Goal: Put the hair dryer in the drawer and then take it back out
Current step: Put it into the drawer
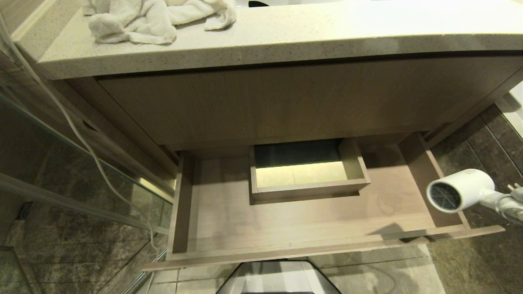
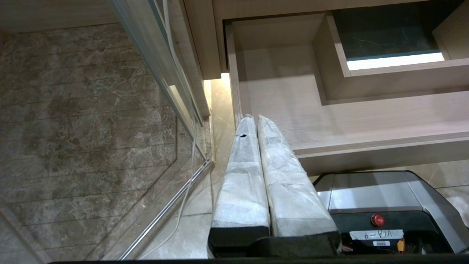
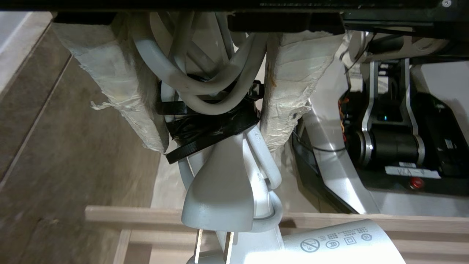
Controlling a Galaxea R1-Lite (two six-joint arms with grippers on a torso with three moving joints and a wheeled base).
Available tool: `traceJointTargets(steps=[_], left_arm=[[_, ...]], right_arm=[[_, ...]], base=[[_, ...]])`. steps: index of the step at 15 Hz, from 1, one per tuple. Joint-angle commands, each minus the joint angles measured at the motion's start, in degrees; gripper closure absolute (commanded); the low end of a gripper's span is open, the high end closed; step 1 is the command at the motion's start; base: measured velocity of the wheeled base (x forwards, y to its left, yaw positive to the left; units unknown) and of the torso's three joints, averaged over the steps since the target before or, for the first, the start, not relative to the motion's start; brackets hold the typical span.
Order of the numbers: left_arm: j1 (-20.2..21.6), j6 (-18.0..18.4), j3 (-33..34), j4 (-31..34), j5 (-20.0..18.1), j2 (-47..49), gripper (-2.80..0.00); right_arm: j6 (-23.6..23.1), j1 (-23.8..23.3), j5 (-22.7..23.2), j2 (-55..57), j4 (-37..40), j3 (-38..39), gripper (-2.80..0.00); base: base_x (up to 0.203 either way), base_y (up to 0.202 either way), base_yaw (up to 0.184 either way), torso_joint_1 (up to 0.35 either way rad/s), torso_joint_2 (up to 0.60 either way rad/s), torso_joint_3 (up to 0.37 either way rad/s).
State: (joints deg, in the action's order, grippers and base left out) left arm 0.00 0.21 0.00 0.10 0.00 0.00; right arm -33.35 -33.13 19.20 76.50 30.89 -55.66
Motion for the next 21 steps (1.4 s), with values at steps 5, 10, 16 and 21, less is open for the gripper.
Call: traceJointTargets(steps=[5,10,16,21], left_arm=[[0.0,0.0,0.1,0.0,0.0,0.0,0.00],[0.0,0.0,0.1,0.0,0.0,0.0,0.00],[0.0,0.0,0.1,0.0,0.0,0.0,0.00],[0.0,0.0,0.1,0.0,0.0,0.0,0.00]], right_arm=[[2.3,5.6,-3.5,21.0,-3.1,-6.7,0.00],[2.9,7.6,-3.6,26.0,-9.7,-9.6,0.00],[2.9,7.6,-3.6,20.9,-12.4,-5.9,0.00],[2.9,7.6,-3.6,15.8,-13.4,-2.6,0.00]], base=[[0.000,0.000,0.000,0.000,0.00,0.000],[0.000,0.000,0.000,0.000,0.00,0.000],[0.000,0.000,0.000,0.000,0.00,0.000],[0.000,0.000,0.000,0.000,0.00,0.000]])
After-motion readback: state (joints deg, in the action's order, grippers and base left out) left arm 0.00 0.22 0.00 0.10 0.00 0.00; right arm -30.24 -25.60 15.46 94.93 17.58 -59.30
